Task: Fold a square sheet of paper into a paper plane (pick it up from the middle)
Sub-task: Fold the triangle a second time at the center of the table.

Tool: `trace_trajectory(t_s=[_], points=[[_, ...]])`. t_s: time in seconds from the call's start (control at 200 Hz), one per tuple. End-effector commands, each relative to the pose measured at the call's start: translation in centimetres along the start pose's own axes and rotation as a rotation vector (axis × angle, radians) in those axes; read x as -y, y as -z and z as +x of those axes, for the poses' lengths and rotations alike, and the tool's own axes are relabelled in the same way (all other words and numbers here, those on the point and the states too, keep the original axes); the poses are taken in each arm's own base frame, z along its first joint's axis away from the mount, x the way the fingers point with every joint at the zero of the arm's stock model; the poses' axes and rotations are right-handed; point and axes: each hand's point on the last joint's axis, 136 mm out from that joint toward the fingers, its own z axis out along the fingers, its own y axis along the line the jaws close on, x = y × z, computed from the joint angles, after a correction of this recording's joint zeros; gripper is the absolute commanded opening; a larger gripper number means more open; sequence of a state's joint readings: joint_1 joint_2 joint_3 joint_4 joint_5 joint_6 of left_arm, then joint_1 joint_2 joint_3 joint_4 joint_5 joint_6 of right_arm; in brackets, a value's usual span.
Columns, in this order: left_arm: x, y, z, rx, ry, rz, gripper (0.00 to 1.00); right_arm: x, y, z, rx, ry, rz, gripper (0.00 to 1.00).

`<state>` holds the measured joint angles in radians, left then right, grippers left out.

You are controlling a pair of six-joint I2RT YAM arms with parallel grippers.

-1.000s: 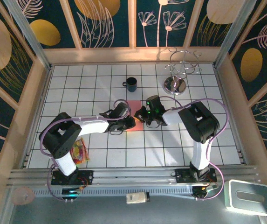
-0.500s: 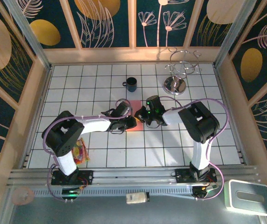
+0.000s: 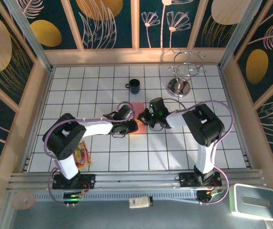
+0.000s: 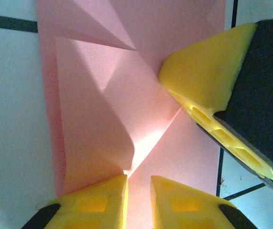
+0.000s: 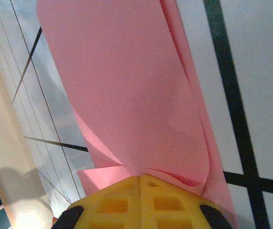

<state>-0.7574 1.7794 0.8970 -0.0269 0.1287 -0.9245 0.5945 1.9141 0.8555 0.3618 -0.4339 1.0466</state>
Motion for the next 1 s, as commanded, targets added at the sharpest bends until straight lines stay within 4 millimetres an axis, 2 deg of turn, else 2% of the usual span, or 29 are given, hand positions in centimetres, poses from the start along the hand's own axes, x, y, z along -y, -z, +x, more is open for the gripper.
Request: trace_trajectory(t_s=[0.0, 0.26, 0.4, 0.491, 0.506, 0.576, 0.686, 0.846, 0.921, 0.996], points=[[-2.8, -0.5, 1.5, -0.054, 0.014, -0.078, 0.20, 9.1, -0.2, 2.0, -0.033, -0.114, 0.293, 0.00], [-3.9, 0.3, 3.4, -0.111, 0.038, -0.087, 0.22, 9.0, -0.1, 1.9, -0.032, -0.113, 0.295, 0.00], [-5.7, 0.8, 5.1, -0.150, 0.055, -0.114, 0.22, 8.9, -0.1, 1.8, -0.032, -0.107, 0.295, 0.00], [-7.7, 0.7, 6.7, -0.189, 0.094, -0.134, 0.22, 8.9, -0.1, 1.8, -0.030, -0.107, 0.296, 0.00], [-7.3, 1.2, 6.5, -0.176, 0.094, -0.115, 0.22, 9.0, -0.1, 1.8, -0.030, -0.108, 0.297, 0.00], [-7.8, 1.9, 6.8, -0.173, 0.110, -0.111, 0.22, 8.9, -0.1, 1.8, -0.030, -0.110, 0.294, 0.00], [-6.6, 3.3, 5.3, -0.117, 0.112, -0.063, 0.22, 9.1, 0.0, 1.9, -0.031, -0.108, 0.301, 0.00], [-1.2, 5.4, 0.7, 0.000, 0.014, 0.066, 0.20, 9.2, 0.0, 1.9, -0.032, -0.103, 0.306, 0.00], [0.7, 5.7, -0.6, 0.023, -0.010, 0.110, 0.19, 9.3, 0.1, 1.9, -0.031, -0.105, 0.309, 0.00], [1.6, 5.2, -1.1, 0.019, -0.010, 0.137, 0.16, 9.3, 0.1, 1.9, -0.029, -0.108, 0.306, 0.00]])
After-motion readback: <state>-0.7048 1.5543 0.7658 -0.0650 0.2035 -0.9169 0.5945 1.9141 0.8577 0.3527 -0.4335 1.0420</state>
